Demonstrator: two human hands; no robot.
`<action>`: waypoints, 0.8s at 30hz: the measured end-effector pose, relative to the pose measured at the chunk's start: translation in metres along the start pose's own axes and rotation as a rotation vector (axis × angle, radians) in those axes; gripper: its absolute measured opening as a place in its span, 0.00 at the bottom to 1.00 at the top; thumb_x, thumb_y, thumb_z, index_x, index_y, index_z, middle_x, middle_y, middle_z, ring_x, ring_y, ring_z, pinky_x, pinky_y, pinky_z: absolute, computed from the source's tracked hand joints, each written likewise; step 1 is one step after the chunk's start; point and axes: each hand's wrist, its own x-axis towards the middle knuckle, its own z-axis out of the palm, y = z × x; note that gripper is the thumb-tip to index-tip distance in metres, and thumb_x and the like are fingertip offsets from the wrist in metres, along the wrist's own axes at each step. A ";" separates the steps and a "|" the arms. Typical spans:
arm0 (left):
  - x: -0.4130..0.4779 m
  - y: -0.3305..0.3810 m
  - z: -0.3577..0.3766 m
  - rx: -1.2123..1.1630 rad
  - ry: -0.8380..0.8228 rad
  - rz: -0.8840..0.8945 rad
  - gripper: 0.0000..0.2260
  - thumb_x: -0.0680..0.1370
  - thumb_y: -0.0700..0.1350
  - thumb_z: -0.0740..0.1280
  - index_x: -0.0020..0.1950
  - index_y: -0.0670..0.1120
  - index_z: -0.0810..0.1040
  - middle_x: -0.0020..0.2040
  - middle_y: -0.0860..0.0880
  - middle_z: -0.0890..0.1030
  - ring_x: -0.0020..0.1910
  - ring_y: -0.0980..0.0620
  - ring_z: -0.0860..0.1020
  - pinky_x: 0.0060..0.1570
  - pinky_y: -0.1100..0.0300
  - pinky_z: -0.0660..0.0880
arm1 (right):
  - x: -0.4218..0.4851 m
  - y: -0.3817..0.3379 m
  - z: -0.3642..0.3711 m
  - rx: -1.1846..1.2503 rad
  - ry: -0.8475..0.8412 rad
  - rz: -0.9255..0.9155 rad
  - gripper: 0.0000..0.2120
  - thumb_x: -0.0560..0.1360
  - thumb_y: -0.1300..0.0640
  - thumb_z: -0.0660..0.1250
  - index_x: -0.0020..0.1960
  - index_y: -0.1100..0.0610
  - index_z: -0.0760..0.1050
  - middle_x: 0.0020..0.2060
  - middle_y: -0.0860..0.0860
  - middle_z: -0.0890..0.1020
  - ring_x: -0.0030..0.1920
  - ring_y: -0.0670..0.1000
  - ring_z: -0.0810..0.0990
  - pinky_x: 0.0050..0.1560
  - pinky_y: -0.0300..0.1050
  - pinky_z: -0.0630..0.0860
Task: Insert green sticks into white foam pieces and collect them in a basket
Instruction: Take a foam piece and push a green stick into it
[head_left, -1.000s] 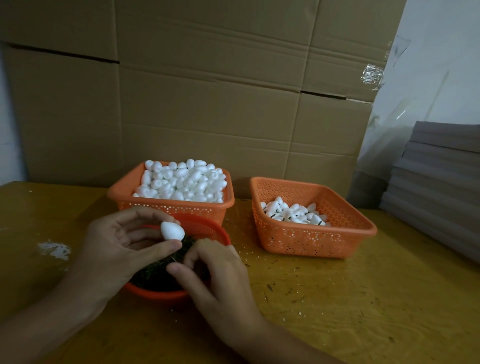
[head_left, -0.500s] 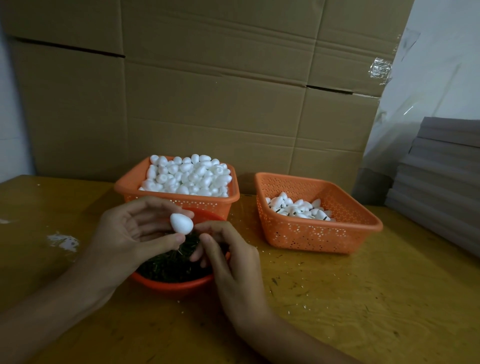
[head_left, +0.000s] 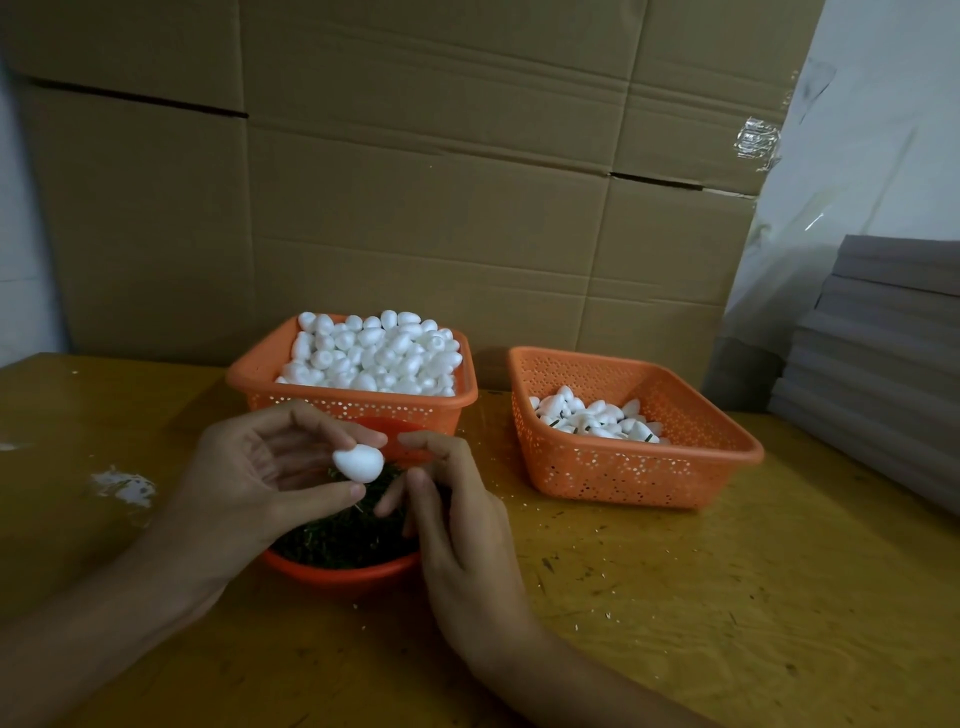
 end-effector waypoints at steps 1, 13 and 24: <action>0.000 0.000 0.000 0.001 -0.001 0.004 0.14 0.63 0.37 0.80 0.44 0.49 0.84 0.54 0.44 0.88 0.56 0.46 0.87 0.50 0.62 0.83 | 0.000 0.000 0.000 0.011 0.008 -0.003 0.09 0.89 0.54 0.56 0.67 0.47 0.70 0.45 0.43 0.84 0.42 0.51 0.80 0.47 0.56 0.76; 0.001 -0.002 -0.003 0.083 -0.044 0.008 0.13 0.64 0.38 0.79 0.45 0.50 0.87 0.54 0.47 0.88 0.58 0.49 0.86 0.53 0.60 0.83 | 0.000 0.003 0.001 0.143 0.115 -0.008 0.08 0.87 0.42 0.57 0.51 0.44 0.66 0.35 0.47 0.85 0.26 0.51 0.75 0.30 0.52 0.70; 0.001 -0.007 -0.005 0.180 -0.008 0.011 0.20 0.69 0.26 0.76 0.45 0.52 0.89 0.53 0.49 0.88 0.59 0.52 0.85 0.53 0.58 0.83 | -0.001 -0.002 -0.001 0.044 0.077 -0.027 0.08 0.88 0.54 0.58 0.61 0.54 0.74 0.43 0.45 0.87 0.31 0.55 0.78 0.35 0.57 0.74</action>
